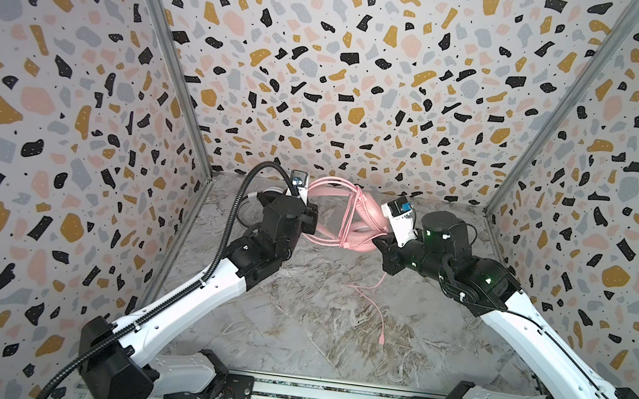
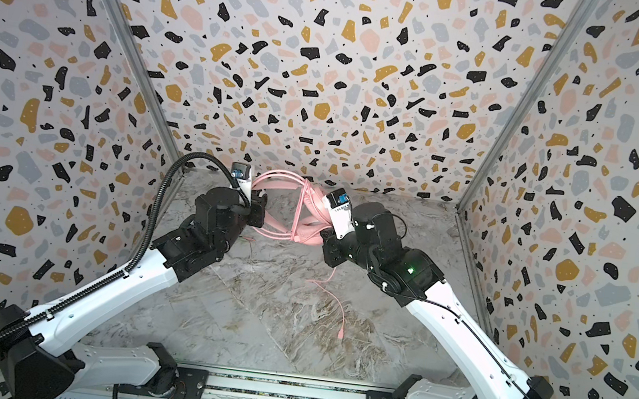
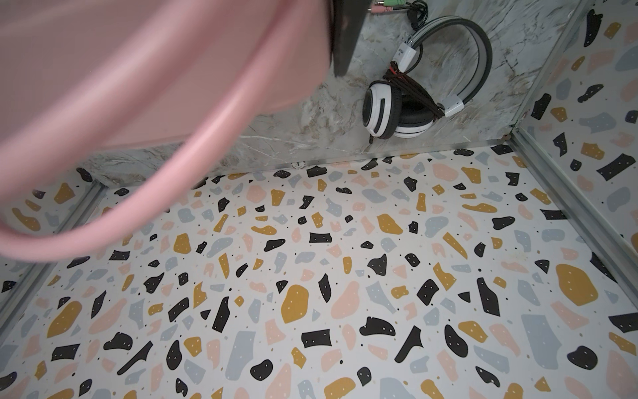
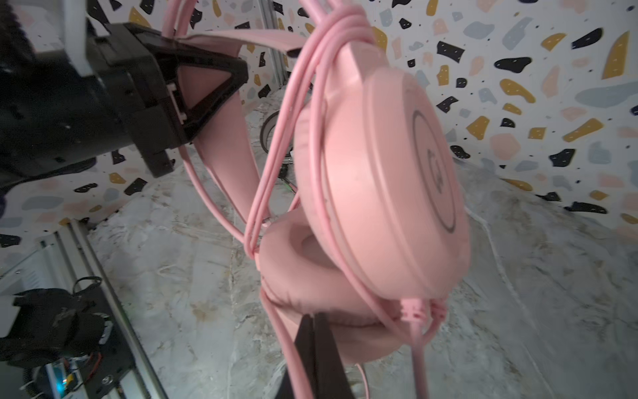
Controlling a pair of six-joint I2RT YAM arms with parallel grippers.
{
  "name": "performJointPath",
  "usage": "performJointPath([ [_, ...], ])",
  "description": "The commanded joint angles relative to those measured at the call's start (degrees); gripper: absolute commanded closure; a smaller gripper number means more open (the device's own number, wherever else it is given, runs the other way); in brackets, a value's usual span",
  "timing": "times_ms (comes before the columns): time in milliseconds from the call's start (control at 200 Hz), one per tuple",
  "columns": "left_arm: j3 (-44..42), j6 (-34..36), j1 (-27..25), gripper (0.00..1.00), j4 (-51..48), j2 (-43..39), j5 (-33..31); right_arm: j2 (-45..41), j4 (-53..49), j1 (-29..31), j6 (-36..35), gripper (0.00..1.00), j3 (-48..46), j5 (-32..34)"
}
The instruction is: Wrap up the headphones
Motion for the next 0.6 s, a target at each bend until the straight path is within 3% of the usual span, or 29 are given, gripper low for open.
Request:
performJointPath([
  [0,-3.28,4.65,1.02,1.00,-3.40,-2.02,-5.13,-2.18,1.26,-0.62,-4.78,0.96,6.16,13.19],
  [180,-4.79,3.71,0.94,1.00,-3.34,-3.14,-3.50,-1.03,1.95,-0.61,-7.99,0.96,10.16,18.47],
  [395,-5.17,4.72,0.94,1.00,-4.37,-4.86,-6.11,-1.54,5.32,-0.61,-11.19,0.96,12.13,24.20],
  [486,-5.31,4.49,0.96,1.00,-4.14,-5.74,-6.40,-2.26,7.64,-0.61,-10.47,0.96,11.67,23.95],
  [596,-4.40,3.24,1.77,1.00,-3.96,-6.43,-7.19,-3.84,10.13,-0.60,-8.34,0.95,10.23,18.83],
])
